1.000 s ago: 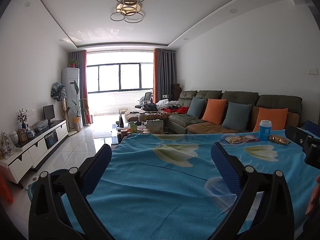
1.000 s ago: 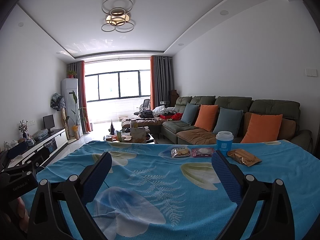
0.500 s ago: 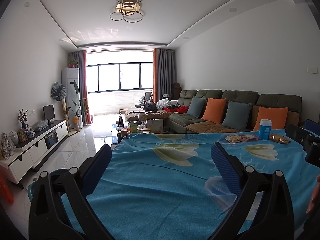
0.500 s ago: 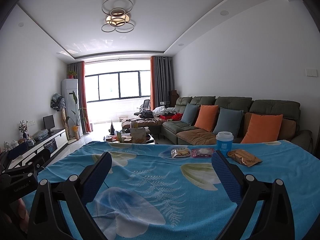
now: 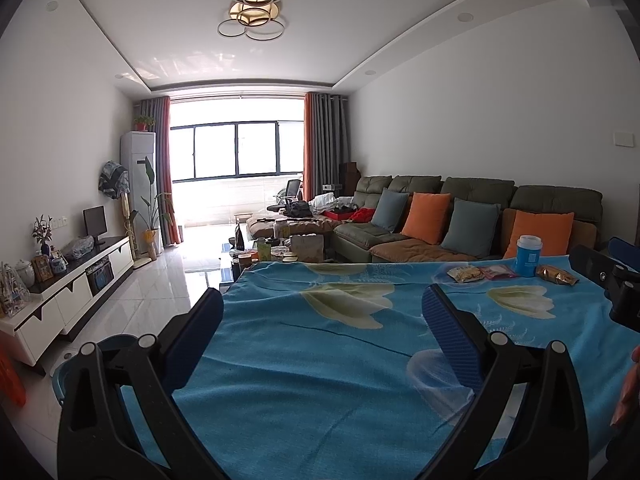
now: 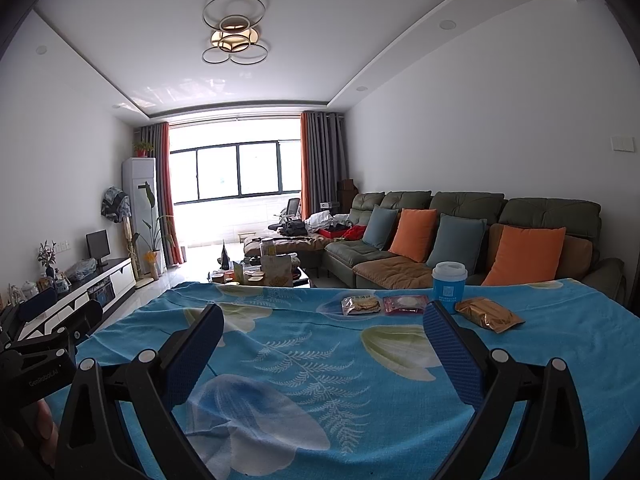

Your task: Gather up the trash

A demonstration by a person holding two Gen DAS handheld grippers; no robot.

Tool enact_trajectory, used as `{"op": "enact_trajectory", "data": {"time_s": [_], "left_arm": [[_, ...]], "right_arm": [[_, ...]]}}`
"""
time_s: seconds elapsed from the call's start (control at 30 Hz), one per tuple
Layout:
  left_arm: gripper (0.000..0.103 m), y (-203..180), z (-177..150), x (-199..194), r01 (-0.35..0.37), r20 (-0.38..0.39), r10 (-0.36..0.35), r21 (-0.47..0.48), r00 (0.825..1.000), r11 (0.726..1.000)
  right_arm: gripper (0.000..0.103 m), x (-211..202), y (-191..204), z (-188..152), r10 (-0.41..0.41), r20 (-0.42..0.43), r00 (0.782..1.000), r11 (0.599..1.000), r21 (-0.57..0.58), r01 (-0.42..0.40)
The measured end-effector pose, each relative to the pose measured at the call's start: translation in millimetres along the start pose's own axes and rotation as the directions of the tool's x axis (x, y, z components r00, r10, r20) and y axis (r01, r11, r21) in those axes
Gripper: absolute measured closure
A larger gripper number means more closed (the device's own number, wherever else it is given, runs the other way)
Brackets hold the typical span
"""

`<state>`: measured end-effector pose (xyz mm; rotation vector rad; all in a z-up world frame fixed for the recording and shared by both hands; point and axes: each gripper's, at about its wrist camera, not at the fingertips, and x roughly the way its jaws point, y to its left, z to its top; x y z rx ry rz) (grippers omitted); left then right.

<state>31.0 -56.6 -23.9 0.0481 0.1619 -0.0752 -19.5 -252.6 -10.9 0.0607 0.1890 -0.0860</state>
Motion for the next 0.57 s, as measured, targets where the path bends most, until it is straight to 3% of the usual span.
{"op": "enact_trajectory", "data": {"time_s": [0.23,0.37,0.47,0.57], "left_arm": [[0.005,-1.7,1.5,5.4,0.011,-0.029,-0.010,0.006,1.000,1.000],[0.005,-4.3,1.0,24.3,0.031,-0.132,-0.029,0.016,0.991,0.999],[0.005,-5.1,-3.1,51.7,0.062,-0.268,-0.057,0.009,0.962,0.998],[0.005,-5.1,-9.7,86.3,0.080,-0.410,-0.075,-0.005,0.909,0.997]], "right_arm": [[0.006,1.6,-1.0,-0.1,0.005,-0.005,1.000,1.000,0.004,-0.005],[0.006,8.1,-6.6,-2.1,0.003,-0.040,0.999,1.000,0.014,-0.002],[0.006,18.0,-16.6,-3.6,-0.009,-0.094,0.996,1.000,0.025,0.011],[0.006,28.9,-24.9,-3.6,-0.021,-0.155,0.988,0.999,0.022,0.025]]}}
